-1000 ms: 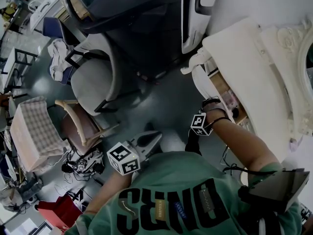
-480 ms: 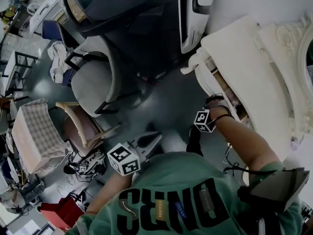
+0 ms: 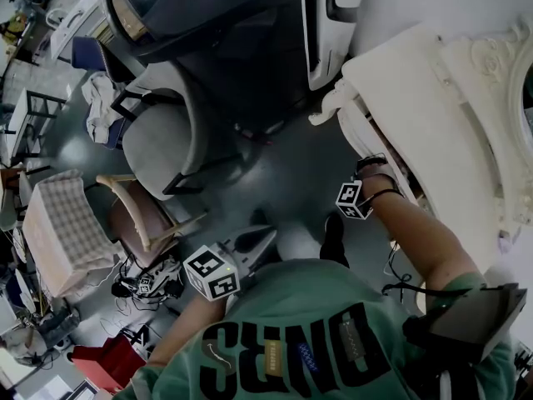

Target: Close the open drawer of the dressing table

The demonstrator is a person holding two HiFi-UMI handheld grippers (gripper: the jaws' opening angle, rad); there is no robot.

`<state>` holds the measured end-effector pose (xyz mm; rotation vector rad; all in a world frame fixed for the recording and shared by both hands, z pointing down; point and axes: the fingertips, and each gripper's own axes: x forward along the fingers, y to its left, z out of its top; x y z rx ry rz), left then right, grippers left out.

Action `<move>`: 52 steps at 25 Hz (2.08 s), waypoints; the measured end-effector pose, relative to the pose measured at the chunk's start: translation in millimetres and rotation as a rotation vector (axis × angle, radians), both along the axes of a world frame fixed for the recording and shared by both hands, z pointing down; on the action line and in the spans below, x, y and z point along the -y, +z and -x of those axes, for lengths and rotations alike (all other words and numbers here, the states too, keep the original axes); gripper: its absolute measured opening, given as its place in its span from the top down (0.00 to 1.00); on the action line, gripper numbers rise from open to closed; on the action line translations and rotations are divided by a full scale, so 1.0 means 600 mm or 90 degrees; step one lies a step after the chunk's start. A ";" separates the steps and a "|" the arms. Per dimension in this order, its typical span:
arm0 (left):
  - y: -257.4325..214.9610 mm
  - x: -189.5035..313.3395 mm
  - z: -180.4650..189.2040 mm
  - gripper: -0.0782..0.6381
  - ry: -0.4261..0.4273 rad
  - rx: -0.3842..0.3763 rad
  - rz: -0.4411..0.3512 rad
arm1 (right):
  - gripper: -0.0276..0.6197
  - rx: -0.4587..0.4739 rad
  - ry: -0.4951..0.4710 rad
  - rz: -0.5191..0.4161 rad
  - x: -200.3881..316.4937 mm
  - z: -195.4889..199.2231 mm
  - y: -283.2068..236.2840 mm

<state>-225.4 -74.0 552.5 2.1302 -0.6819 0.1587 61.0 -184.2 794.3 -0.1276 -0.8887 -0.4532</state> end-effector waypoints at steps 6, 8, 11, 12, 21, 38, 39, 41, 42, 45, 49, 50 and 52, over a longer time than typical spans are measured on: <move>0.005 -0.004 0.005 0.88 -0.003 0.001 0.003 | 0.76 -0.009 0.004 -0.005 0.007 -0.008 0.004; 0.005 -0.006 0.005 0.88 -0.003 0.002 0.004 | 0.76 -0.014 0.003 -0.008 0.010 -0.013 0.004; 0.005 -0.009 0.005 0.88 -0.004 0.003 0.004 | 0.76 -0.022 0.006 -0.013 0.015 -0.022 0.003; 0.005 -0.010 0.006 0.88 -0.004 0.003 0.005 | 0.76 -0.025 0.007 -0.015 0.017 -0.025 0.003; 0.007 -0.018 0.010 0.88 -0.008 0.002 0.009 | 0.76 -0.060 0.007 -0.027 0.034 -0.049 0.004; 0.014 -0.039 0.030 0.88 -0.022 0.007 0.018 | 0.76 -0.142 -0.010 -0.047 0.061 -0.090 0.005; 0.014 -0.040 0.031 0.88 -0.023 0.007 0.019 | 0.76 -0.147 -0.011 -0.047 0.062 -0.093 0.005; 0.014 -0.042 0.033 0.88 -0.022 0.008 0.019 | 0.76 -0.155 -0.013 -0.050 0.065 -0.097 0.004; 0.014 -0.042 0.034 0.88 -0.023 0.008 0.020 | 0.76 -0.160 -0.014 -0.051 0.066 -0.099 0.003; 0.018 -0.045 0.038 0.88 -0.027 0.009 0.024 | 0.76 -0.173 -0.017 -0.051 0.068 -0.101 0.005; 0.021 -0.050 0.040 0.88 -0.024 0.012 0.026 | 0.76 -0.188 -0.021 -0.053 0.070 -0.103 0.007; 0.022 -0.051 0.041 0.88 -0.025 0.012 0.026 | 0.76 -0.192 -0.023 -0.052 0.070 -0.103 0.006; 0.022 -0.053 0.044 0.88 -0.027 0.010 0.027 | 0.76 -0.202 -0.026 -0.052 0.070 -0.104 0.008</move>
